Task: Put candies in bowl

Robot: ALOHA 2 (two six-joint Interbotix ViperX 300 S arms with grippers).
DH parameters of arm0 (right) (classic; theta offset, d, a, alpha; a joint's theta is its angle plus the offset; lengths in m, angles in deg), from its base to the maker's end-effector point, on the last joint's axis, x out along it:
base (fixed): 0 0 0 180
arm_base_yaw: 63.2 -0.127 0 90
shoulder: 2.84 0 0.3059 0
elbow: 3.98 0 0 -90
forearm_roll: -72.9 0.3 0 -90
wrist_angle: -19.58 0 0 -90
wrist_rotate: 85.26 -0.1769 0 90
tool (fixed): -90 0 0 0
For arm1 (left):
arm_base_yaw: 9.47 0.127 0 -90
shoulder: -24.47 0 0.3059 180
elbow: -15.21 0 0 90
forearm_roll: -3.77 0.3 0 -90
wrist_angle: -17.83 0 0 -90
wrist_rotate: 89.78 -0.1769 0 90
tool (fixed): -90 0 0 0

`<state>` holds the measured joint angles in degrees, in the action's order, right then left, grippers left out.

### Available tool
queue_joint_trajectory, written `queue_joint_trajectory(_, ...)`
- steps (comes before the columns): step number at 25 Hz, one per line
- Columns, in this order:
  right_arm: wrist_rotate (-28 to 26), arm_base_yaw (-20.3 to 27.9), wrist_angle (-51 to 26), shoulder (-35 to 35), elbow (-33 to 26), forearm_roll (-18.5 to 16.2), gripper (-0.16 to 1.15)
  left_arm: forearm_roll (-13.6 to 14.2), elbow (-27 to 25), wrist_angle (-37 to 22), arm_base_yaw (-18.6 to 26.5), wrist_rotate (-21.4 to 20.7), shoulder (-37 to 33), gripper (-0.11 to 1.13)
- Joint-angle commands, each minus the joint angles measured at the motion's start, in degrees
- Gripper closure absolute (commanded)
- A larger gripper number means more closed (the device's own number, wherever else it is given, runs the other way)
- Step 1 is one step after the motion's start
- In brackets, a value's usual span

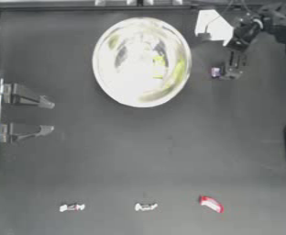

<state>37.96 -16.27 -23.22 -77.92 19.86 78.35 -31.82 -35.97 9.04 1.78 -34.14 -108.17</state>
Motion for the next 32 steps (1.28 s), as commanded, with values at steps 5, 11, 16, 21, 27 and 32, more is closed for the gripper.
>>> queue_joint_trajectory(5,0.2,0.0,1.8,0.9,-0.7,-0.1,-0.02,-0.3,0.7,0.6,0.0,-0.3,0.1,0.16)
queue_joint_trajectory(11,0.2,0.0,2.0,2.0,-0.7,-0.1,-0.01,-0.3,0.9,0.6,0.0,-0.3,0.1,0.16)
queue_joint_trajectory(16,0.1,0.0,2.0,3.3,-0.2,0.4,0.01,-0.3,0.9,0.6,0.0,-0.3,0.1,0.17)
queue_joint_trajectory(21,-0.2,-0.3,1.2,3.3,0.8,0.9,0.22,-0.3,1.0,0.6,0.0,-0.3,0.1,0.17)
queue_joint_trajectory(27,-0.4,-1.8,0.7,2.0,2.0,1.0,0.69,-0.3,1.0,1.0,0.0,-0.3,0.1,0.17)
queue_joint_trajectory(32,-1.5,-3.0,-0.4,-1.0,1.7,1.1,0.69,-0.3,0.8,1.2,0.0,-0.3,0.1,0.17)
